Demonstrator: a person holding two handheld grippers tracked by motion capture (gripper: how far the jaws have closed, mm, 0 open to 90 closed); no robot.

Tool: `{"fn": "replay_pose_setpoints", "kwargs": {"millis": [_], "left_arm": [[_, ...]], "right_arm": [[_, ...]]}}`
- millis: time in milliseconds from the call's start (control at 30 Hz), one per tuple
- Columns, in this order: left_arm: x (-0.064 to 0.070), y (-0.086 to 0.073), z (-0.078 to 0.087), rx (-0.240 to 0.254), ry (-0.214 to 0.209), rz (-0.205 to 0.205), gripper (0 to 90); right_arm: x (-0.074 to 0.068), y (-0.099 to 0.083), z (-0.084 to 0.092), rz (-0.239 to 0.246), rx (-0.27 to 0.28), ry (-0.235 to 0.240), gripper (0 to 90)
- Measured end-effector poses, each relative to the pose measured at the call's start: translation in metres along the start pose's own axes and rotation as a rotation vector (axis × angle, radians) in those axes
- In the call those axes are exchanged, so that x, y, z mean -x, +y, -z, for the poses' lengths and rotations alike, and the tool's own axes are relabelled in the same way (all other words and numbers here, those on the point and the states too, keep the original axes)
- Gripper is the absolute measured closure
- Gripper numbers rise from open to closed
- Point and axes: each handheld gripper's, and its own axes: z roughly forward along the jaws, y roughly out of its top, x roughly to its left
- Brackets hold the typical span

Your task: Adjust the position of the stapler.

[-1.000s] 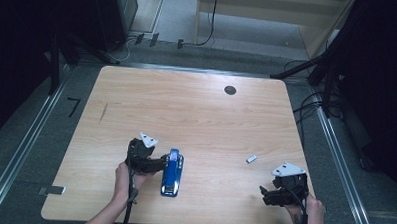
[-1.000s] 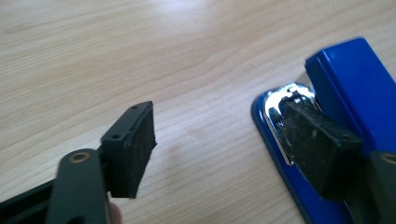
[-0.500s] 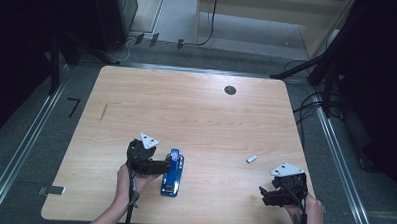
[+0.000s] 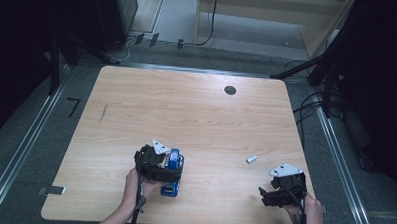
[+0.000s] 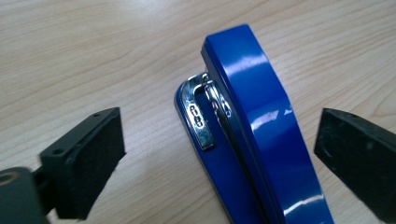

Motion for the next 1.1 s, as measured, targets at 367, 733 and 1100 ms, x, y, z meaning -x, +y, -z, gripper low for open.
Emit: {"fn": "replay_pose_setpoints", "kwargs": {"millis": [367,733,1100], "left_arm": [[0.010,-0.004,-0.003,-0.002,-0.033,-0.077,31.5],[0.014,-0.007,-0.003,0.011,-0.064,-0.166,48.2],[0.013,-0.006,-0.003,0.002,-0.089,-0.203,52.9]], "right_arm": [[-0.004,0.000,-0.002,0.030,-0.013,0.007,6.6],[-0.005,0.001,-0.002,0.024,-0.016,0.014,6.7],[-0.004,0.001,-0.003,0.030,-0.015,0.019,6.6]]}}
